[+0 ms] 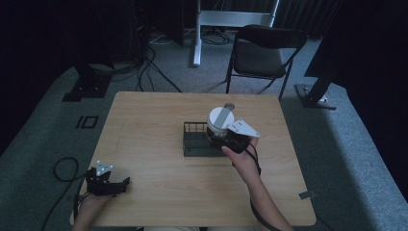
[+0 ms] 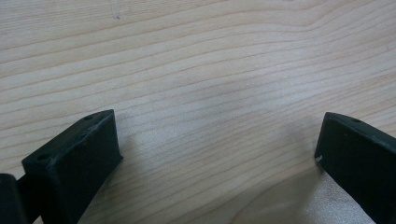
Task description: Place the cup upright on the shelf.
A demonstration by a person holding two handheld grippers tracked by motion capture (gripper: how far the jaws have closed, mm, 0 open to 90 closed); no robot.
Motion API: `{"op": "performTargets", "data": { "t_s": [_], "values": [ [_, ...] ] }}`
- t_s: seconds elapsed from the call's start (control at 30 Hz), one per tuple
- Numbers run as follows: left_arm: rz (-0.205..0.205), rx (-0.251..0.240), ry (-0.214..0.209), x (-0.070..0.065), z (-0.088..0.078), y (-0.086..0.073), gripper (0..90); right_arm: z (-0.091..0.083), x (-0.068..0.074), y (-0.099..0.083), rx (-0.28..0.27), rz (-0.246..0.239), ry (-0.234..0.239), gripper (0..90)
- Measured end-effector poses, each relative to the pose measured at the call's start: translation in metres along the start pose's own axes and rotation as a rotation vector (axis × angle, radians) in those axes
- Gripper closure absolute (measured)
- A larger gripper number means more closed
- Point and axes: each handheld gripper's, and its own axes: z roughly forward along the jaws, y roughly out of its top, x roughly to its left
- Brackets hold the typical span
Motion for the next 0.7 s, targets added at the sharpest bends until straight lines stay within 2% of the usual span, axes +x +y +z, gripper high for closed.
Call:
{"op": "performTargets", "data": {
  "t_s": [0.07, 0.13, 0.17, 0.27, 0.33, 0.37, 0.57, 0.7],
  "values": [
    [-0.001, 0.000, 0.000, 0.000, 0.000, 0.000, 0.1, 0.005, -0.002, 0.001, 0.012, -0.003, -0.037, 18.1],
    [-0.001, 0.000, 0.000, 0.000, 0.000, 0.000, 0.1, 0.006, -0.003, 0.001, 0.014, -0.002, -0.048, 18.1],
    [-0.001, -0.001, 0.000, 0.000, 0.000, 0.000, 0.1, 0.012, -0.004, 0.000, 0.027, 0.013, -0.082, 18.1],
    [-0.001, 0.000, 0.000, 0.000, 0.000, 0.000, 0.1, 0.019, -0.006, -0.003, 0.054, 0.027, -0.128, 18.1],
    [-0.001, 0.000, 0.000, 0.000, 0.000, 0.000, 0.1, 0.020, -0.006, -0.003, 0.061, 0.035, -0.137, 18.1],
    [-0.001, 0.000, 0.000, 0.000, 0.000, 0.000, 0.1, 0.025, -0.006, -0.005, 0.078, 0.047, -0.164, 18.1],
    [-0.002, 0.000, 0.000, 0.000, 0.000, 0.000, 0.1, 0.039, -0.004, -0.010, 0.121, 0.065, -0.205, 18.1],
    [-0.002, 0.000, 0.000, 0.000, 0.000, 0.000, 0.1, 0.046, -0.002, -0.014, 0.153, 0.081, -0.214, 18.1]
  ]
}}
